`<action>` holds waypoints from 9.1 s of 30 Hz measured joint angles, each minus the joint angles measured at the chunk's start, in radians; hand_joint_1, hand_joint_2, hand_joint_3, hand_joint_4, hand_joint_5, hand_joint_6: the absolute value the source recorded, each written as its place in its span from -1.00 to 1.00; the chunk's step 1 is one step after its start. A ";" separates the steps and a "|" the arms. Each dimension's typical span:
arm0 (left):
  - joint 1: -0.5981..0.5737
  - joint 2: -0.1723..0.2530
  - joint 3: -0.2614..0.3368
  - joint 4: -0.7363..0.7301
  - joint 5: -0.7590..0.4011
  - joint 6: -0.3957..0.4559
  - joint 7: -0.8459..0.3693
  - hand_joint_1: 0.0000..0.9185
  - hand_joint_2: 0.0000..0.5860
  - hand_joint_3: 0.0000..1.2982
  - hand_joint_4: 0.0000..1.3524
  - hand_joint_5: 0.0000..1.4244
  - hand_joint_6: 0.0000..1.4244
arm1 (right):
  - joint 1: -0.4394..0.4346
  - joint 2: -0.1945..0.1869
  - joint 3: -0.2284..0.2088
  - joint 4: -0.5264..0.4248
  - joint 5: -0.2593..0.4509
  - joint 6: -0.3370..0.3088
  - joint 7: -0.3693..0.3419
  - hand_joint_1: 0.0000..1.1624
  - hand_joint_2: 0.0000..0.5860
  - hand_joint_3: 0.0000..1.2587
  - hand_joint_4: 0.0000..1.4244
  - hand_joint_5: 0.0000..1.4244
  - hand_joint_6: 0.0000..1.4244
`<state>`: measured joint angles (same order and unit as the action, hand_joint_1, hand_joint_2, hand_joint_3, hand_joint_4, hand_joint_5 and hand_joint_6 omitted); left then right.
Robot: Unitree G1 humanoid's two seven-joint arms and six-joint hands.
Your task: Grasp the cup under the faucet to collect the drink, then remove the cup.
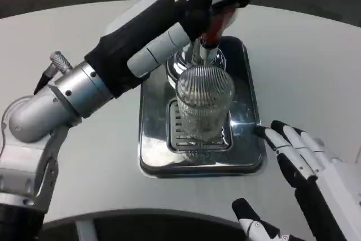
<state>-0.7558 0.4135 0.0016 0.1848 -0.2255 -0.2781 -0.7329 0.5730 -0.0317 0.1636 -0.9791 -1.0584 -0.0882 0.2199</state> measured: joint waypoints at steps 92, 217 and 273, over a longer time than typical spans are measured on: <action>0.072 0.212 -0.060 -0.172 0.306 -0.330 0.093 -1.00 -0.60 -1.00 -1.00 -0.94 -0.94 | -0.818 -0.016 0.008 0.906 0.565 0.138 -0.321 0.11 -0.26 -1.00 -1.00 -1.00 -1.00; 0.576 0.247 0.342 -0.381 0.094 -0.084 0.237 -1.00 -0.49 -1.00 -1.00 -1.00 -1.00 | -0.918 0.101 0.077 1.262 0.579 -0.180 -0.670 0.89 -0.53 0.08 0.22 0.35 0.80; 1.077 0.166 0.283 -0.953 0.824 0.036 0.343 -1.00 -0.68 -1.00 -1.00 -1.00 -1.00 | -0.469 -0.073 0.043 0.211 0.774 0.105 -0.059 0.97 -0.49 0.07 0.23 0.32 0.83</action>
<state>0.3207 0.5793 0.2845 -0.7683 0.5981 -0.2423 -0.3895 0.1035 -0.1048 0.2069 -0.7685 -0.2846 0.0164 0.1613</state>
